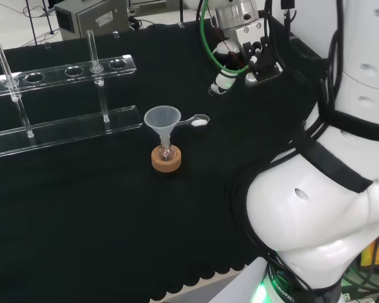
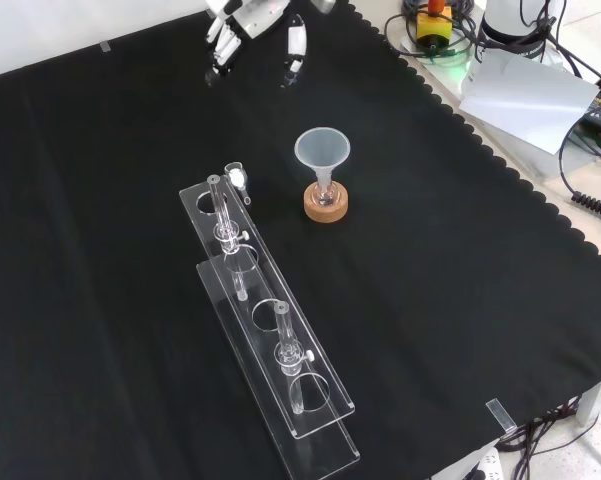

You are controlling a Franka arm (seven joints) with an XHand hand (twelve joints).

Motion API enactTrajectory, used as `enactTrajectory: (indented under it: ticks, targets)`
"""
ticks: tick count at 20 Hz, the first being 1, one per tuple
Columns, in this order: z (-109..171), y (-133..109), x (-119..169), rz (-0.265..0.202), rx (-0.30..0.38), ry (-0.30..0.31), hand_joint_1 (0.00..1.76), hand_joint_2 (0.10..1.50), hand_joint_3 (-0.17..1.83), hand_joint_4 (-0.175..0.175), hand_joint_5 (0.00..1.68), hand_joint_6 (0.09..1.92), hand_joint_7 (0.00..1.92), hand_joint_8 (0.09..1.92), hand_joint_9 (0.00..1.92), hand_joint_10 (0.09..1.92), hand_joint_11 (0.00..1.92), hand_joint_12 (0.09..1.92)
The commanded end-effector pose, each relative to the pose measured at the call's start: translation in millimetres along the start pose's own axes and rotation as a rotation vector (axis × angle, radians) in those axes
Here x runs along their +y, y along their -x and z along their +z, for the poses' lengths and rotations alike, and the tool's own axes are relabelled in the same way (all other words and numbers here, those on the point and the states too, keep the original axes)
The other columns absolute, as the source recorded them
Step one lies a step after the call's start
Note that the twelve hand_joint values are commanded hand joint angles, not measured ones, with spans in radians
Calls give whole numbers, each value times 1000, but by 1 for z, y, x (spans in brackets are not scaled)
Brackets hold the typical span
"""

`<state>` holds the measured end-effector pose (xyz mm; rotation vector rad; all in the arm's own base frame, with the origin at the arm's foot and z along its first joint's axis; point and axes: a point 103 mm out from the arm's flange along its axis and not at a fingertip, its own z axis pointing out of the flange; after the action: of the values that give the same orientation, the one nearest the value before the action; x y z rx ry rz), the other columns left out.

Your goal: Pick up the weighing funnel.

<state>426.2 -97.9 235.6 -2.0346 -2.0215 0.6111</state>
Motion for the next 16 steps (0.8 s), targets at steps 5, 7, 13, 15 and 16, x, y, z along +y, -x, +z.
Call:
enactTrajectory:
  ticks: [5,7,13,15,16]
  targets:
    - [57,-21,77,-64,12,-12,731,666,574,-77,396,87,440,698,749,589,447,1306]
    - [63,-24,82,-60,8,-12,735,666,576,-77,405,87,450,700,756,588,451,1305]
    - [73,-30,96,-49,-2,-6,742,664,581,-76,433,87,461,702,761,584,458,1301]
    - [76,-30,99,-42,2,-2,745,663,582,-76,444,87,462,703,762,583,459,1299]
    - [78,-31,101,-39,0,2,747,662,583,-76,450,87,463,703,762,583,459,1299]
